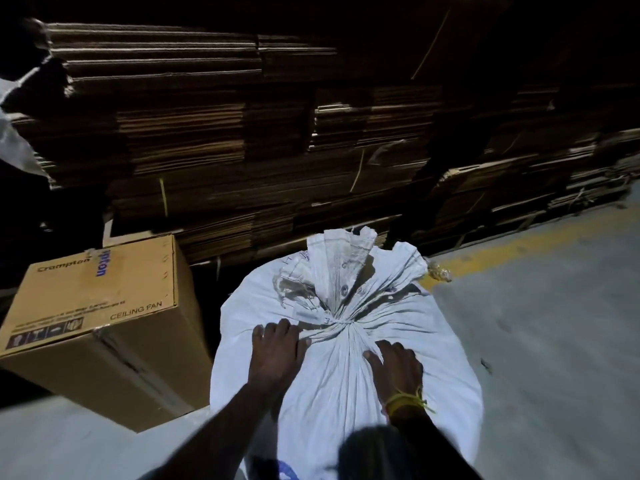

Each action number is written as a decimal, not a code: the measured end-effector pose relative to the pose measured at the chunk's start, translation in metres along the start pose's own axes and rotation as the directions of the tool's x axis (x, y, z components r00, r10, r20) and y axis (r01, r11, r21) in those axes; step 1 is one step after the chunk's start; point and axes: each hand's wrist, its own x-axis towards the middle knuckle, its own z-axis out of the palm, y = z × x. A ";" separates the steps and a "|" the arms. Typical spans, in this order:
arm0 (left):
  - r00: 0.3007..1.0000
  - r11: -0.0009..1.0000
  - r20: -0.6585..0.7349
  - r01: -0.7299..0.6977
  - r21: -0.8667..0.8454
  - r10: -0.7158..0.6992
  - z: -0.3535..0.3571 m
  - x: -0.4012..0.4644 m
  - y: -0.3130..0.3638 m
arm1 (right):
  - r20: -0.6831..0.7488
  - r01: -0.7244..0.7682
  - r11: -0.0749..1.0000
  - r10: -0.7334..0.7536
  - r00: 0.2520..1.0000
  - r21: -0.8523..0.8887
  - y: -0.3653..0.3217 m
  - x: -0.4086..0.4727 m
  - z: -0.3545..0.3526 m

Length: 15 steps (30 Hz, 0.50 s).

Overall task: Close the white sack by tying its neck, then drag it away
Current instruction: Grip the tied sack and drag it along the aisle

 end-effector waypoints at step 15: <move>0.989 0.969 -0.146 -0.034 -0.245 -0.003 -0.075 0.049 0.005 | -0.073 -0.114 0.993 0.115 0.991 0.014 -0.023 0.022 -0.074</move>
